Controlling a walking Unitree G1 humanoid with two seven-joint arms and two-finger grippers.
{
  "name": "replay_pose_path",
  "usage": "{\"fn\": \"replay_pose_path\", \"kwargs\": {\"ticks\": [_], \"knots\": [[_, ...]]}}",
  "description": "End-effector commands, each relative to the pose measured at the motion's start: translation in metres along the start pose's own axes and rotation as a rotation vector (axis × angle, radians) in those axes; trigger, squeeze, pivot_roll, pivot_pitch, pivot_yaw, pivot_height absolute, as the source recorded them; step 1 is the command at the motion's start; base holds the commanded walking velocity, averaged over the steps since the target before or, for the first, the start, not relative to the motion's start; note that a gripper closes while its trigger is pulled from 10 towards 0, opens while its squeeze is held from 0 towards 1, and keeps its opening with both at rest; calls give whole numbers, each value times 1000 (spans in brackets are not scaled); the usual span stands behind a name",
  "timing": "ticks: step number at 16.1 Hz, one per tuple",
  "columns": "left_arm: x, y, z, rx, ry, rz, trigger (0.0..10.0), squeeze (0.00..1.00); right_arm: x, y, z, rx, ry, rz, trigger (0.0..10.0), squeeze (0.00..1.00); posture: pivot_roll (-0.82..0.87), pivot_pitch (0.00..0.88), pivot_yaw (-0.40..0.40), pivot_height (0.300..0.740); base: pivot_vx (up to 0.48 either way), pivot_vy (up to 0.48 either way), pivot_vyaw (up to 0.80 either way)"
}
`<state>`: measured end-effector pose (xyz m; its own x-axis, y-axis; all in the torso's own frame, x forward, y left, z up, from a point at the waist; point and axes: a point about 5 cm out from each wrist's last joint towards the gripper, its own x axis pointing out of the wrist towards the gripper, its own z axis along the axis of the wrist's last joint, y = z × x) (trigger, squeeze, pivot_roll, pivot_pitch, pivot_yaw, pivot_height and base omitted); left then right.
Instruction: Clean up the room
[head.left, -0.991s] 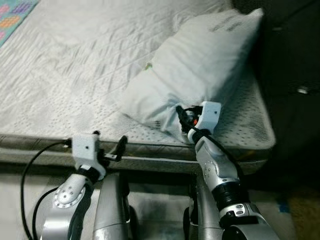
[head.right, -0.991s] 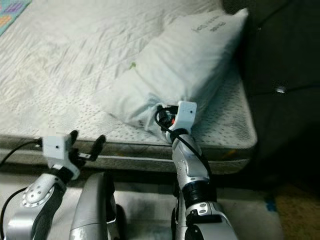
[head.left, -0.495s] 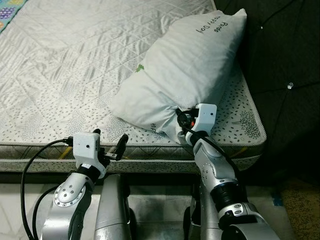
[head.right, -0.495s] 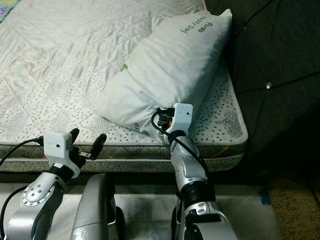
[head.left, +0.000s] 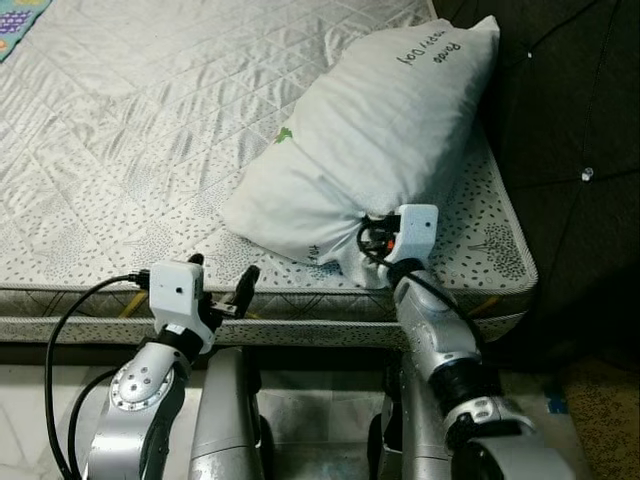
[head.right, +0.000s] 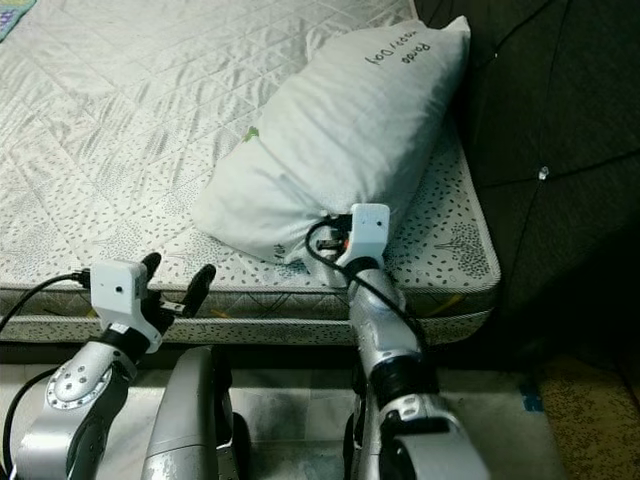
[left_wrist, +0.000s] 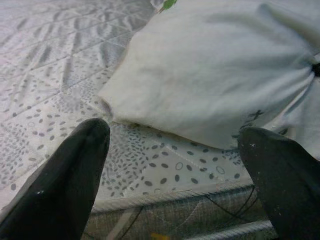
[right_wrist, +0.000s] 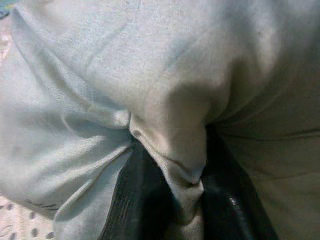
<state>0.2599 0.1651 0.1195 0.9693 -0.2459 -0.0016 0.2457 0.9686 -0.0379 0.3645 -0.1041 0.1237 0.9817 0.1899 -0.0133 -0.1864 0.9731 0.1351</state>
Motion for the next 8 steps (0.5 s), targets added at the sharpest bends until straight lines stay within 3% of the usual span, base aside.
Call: {"fn": "replay_pose_path", "kwargs": {"ticks": [1, 5, 8], "knots": [[-2, 3, -3, 12, 9, 11, 10000, 0, 4, -19, 13, -34, -35, -69, 0, 0, 79, 177, 60, 546, 0, 0, 0], [-1, 0, -4, 16, 8, 4, 10000, 0, 6, -82, 49, -140, -74, -210, 0, 0, 76, 175, 64, 546, 0, 0, 0], [1, 0, -4, 16, 9, 2, 10000, 0, 2, -126, 90, -212, -114, -299, 0, 0, 60, 179, 74, 546, 0, 0, 0]]}}
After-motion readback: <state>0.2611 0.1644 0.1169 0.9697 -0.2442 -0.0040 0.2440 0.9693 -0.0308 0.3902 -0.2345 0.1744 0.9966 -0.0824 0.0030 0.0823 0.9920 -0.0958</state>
